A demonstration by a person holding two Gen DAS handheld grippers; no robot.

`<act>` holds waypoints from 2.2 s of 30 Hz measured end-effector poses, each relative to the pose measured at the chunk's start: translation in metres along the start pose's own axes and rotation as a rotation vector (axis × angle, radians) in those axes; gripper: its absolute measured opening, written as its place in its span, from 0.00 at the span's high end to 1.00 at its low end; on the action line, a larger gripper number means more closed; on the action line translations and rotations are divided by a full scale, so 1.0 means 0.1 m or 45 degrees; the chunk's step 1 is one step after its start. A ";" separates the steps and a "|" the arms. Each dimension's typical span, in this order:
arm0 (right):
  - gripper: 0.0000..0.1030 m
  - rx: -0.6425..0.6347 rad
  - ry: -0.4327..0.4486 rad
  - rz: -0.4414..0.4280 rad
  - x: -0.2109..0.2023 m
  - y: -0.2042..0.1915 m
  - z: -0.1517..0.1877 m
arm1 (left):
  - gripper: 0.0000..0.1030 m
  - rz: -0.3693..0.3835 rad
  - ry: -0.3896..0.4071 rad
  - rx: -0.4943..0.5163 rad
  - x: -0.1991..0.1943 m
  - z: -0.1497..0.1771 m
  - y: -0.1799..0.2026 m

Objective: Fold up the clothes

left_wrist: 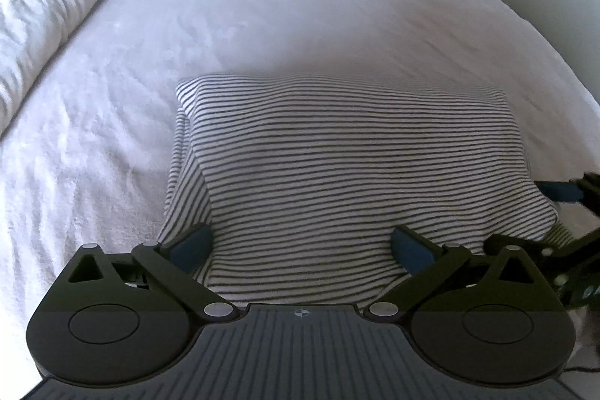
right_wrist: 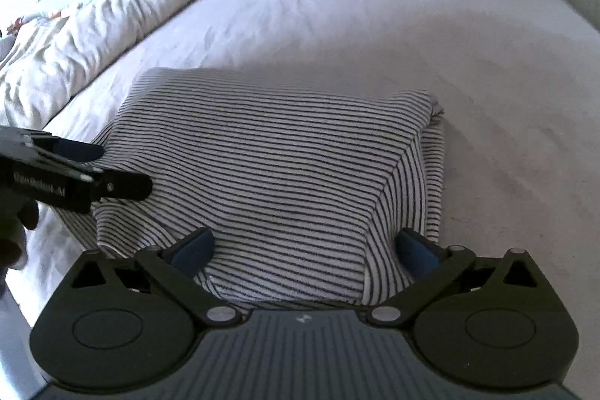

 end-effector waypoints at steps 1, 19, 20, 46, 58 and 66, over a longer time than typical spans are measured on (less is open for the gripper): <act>0.00 0.030 0.038 0.012 -0.08 0.02 -0.02 | 0.00 -0.001 -0.002 -0.003 -0.05 0.01 -0.03; 0.00 0.110 -0.040 0.065 0.09 0.26 0.33 | 0.00 -0.020 0.118 -0.157 -0.45 -0.27 -0.70; 0.00 0.121 -0.056 0.060 0.10 0.27 0.33 | 0.00 -0.051 0.076 -0.215 -0.36 -0.27 -0.84; 0.09 0.485 -0.231 -0.081 0.33 0.85 -0.30 | 0.00 0.408 -0.208 -0.246 -0.06 -0.31 -1.49; 0.16 0.528 -0.294 -0.030 0.53 0.74 -0.37 | 0.00 0.568 -0.209 -0.177 0.05 -0.40 -1.35; 0.13 0.554 -0.307 -0.177 0.63 0.50 -0.74 | 0.00 0.648 -0.194 -0.251 0.03 -0.34 -1.25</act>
Point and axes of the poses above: each gripper's, at about its wrist camera, not at the fingertips, and x roughly the way its jaws point, y to its right, z to its underside, the point moved 3 cm from there along x, roughly the way its jaws point, and after that the axes turned 10 degrees about z, right-handed, at the moved point
